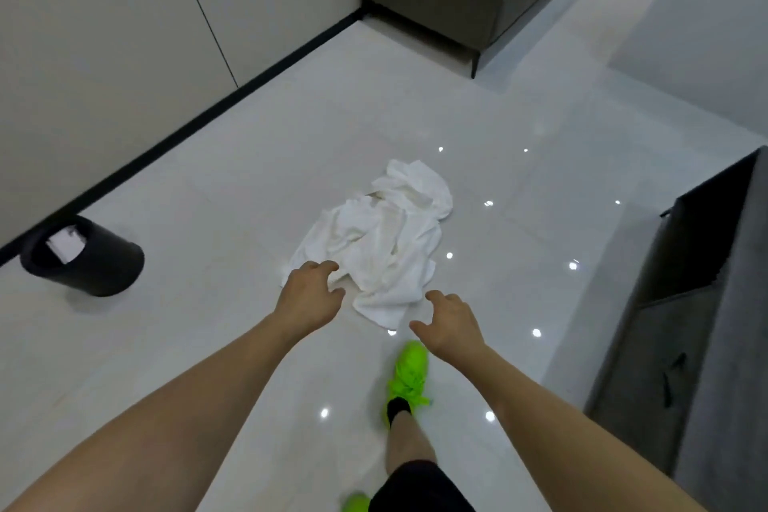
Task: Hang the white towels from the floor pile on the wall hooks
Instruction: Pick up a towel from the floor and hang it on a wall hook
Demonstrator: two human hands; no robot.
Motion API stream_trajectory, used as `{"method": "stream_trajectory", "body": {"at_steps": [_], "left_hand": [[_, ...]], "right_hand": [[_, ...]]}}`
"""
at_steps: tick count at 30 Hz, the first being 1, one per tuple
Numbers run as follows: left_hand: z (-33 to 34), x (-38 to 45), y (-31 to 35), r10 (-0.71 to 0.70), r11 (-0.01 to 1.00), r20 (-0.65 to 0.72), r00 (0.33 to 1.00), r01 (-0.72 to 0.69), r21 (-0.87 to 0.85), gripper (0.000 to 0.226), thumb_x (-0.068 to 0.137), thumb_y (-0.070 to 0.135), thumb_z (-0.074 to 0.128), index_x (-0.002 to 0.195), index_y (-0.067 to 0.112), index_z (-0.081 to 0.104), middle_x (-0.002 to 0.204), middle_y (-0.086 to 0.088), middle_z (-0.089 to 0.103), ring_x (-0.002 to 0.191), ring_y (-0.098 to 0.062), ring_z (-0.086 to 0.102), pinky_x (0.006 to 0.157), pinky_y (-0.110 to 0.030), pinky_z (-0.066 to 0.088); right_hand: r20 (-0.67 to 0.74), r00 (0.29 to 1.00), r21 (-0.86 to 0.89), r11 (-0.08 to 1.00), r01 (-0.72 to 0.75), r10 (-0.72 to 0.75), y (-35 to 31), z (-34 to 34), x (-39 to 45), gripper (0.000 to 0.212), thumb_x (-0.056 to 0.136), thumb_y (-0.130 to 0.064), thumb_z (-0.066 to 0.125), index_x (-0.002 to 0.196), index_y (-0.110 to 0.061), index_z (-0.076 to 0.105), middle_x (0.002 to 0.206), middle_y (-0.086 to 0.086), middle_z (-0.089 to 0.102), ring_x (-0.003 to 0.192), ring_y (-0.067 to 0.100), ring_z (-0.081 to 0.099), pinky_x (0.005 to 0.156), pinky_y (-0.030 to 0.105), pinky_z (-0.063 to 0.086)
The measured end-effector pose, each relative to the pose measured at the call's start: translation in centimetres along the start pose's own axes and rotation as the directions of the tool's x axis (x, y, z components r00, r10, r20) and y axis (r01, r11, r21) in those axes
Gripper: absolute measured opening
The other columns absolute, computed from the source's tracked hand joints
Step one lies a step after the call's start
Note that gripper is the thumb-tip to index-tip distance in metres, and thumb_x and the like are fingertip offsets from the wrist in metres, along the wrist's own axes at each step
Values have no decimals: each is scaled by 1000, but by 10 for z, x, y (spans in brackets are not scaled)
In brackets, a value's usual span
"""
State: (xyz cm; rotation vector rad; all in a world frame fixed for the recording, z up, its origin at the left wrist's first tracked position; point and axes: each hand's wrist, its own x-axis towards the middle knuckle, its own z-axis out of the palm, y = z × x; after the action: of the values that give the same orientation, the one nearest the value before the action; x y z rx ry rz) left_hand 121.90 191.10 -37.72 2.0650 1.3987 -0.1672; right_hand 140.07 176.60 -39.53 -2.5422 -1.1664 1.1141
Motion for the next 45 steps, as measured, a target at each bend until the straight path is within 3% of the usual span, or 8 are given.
{"method": "stream_trajectory", "body": {"at_steps": [13, 22, 25, 30, 35, 40, 42, 45], "left_hand": [[44, 185, -17, -239, 962, 100, 966, 249, -108, 48, 93, 26, 60, 139, 15, 52, 134, -11, 55, 123, -25, 51, 100, -31, 37], [186, 346, -123, -226, 962, 219, 949, 253, -102, 48, 93, 28, 60, 139, 18, 52, 138, -8, 51, 126, -24, 49, 101, -27, 34], [250, 403, -157, -194, 971, 239, 951, 221, -95, 47, 93, 27, 59, 138, 17, 52, 136, -10, 53, 125, -27, 50, 99, -29, 37], [339, 485, -193, -151, 975, 271, 951, 188, -116, 48, 94, 30, 54, 141, 20, 48, 139, -9, 49, 125, -25, 49, 102, -30, 37], [384, 536, -206, -77, 983, 196, 978, 107, -147, 51, 94, 29, 56, 143, 18, 46, 142, -8, 48, 130, -24, 46, 105, -31, 36], [400, 561, -212, -42, 986, 185, 982, 71, -149, 50, 95, 30, 55, 143, 19, 46, 142, -7, 47, 131, -23, 45, 105, -30, 35], [400, 563, -211, -22, 988, 181, 983, 50, -148, 49, 95, 30, 55, 142, 19, 46, 142, -7, 48, 131, -23, 45, 105, -30, 35], [397, 564, -209, 0, 988, 175, 985, 27, -151, 49, 96, 30, 54, 142, 20, 46, 142, -7, 47, 131, -23, 44, 105, -29, 34]], "right_hand": [[211, 976, -40, 998, -38, 45, -14, 9, 233, 60, 91, -38, 63, 143, -13, 44, 126, 13, 55, 119, 30, 54, 96, 34, 43], [243, 958, 48, 984, -170, 154, 17, 162, 405, 55, 90, -35, 63, 138, -13, 50, 118, 10, 65, 114, 25, 59, 89, 29, 44], [247, 954, 85, 978, -193, 167, 36, 225, 469, 56, 91, -34, 63, 140, -12, 48, 126, 10, 62, 118, 24, 58, 87, 26, 42], [89, 981, 165, 969, -185, 172, 57, 284, 582, 58, 92, -31, 62, 142, -8, 43, 128, 15, 61, 118, 29, 58, 92, 30, 44], [-126, 976, 208, 967, -149, 178, 63, 294, 662, 56, 91, -26, 59, 141, -9, 42, 127, 18, 56, 114, 34, 56, 93, 34, 44], [-428, 890, 128, 985, -113, 158, 65, 280, 699, 69, 90, -22, 61, 150, -16, 27, 155, 12, 23, 130, 33, 37, 104, 42, 41], [-454, 890, -15, 998, -53, 41, 65, 267, 708, 77, 89, -21, 62, 153, -16, 20, 163, 7, 11, 133, 33, 34, 103, 41, 40], [-368, 930, -92, 995, -31, -5, 62, 252, 720, 81, 89, -25, 64, 154, -15, 17, 161, 4, 17, 132, 35, 36, 98, 41, 42]]}}
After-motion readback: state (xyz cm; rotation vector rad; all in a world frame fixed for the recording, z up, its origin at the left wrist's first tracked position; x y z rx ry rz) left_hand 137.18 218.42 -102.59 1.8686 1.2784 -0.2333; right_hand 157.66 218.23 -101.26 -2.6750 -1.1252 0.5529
